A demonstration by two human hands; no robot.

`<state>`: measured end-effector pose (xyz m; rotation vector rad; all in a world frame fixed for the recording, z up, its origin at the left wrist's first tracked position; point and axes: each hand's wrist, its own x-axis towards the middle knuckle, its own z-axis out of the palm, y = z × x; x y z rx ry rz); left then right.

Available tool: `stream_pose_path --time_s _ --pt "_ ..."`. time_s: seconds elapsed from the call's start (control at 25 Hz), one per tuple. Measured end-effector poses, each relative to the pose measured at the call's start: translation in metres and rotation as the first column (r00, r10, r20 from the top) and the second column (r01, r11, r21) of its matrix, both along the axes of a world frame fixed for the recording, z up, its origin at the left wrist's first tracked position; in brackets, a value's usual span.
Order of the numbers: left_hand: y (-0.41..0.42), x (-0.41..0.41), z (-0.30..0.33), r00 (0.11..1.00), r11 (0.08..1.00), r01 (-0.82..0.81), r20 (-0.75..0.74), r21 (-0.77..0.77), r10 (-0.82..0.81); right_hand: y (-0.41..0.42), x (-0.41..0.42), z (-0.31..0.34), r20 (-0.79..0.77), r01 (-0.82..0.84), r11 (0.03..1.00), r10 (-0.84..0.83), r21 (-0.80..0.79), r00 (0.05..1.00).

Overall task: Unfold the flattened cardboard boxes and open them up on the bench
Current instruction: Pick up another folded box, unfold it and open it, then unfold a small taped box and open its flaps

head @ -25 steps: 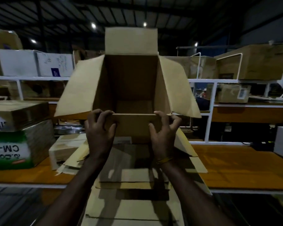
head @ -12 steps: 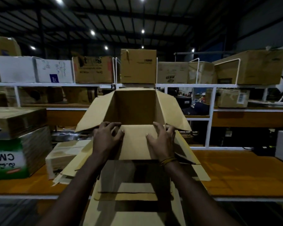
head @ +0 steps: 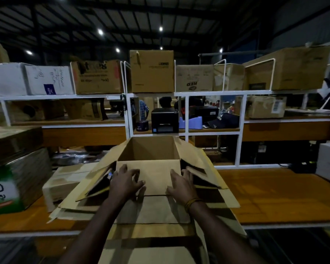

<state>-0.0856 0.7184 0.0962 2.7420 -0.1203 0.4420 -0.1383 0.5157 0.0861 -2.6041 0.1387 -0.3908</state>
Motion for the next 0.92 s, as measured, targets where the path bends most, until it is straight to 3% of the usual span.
stream_pose_path --time_s 0.12,0.28,0.4,0.56,0.72,0.92 --pt "-0.027 -0.009 -0.003 1.000 1.000 0.001 -0.006 0.013 -0.001 -0.010 -0.003 -0.008 0.023 -0.050 0.998 0.049 0.034 0.999" --pt "-0.072 -0.022 -0.006 0.993 0.993 0.116 0.016 -0.036 -0.116 -0.041 -0.015 -0.018 0.171 -0.108 0.986 0.086 0.124 0.981" --pt "-0.118 -0.035 -0.013 0.979 0.980 0.197 0.067 -0.017 -0.195 -0.080 -0.027 -0.024 0.176 -0.106 0.984 0.079 0.146 0.981" --pt "-0.198 -0.049 -0.026 0.954 0.961 0.276 0.108 0.035 -0.278 -0.160 -0.050 -0.039 0.139 -0.052 0.986 0.030 0.157 0.990" --pt "-0.299 -0.067 -0.045 0.956 0.958 0.288 0.054 -0.007 -0.287 -0.251 -0.076 -0.056 0.113 0.038 0.991 -0.053 0.132 0.992" --pt "-0.436 -0.097 -0.068 0.899 0.899 0.437 0.036 -0.031 -0.436 -0.380 -0.113 -0.071 0.080 0.147 0.983 -0.156 0.108 0.985"
